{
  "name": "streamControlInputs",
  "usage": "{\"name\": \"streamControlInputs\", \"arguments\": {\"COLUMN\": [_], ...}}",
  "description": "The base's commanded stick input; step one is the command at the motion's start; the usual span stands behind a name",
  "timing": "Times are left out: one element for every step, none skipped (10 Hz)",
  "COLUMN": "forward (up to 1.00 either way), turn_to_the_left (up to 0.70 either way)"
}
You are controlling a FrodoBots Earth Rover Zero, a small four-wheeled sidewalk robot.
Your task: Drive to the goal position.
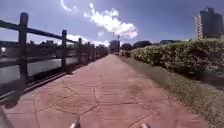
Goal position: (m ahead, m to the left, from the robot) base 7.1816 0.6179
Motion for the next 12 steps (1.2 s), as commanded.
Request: {"name": "streamControlInputs", "arguments": {"forward": [0.85,0.85,0.85,0.85,0.85,0.85,0.85,0.85,0.85,0.85,0.85,0.85], "turn_to_the_left": [0.00,0.00,0.00,0.00,0.00,0.00,0.00,0.00,0.00,0.00,0.00,0.00]}}
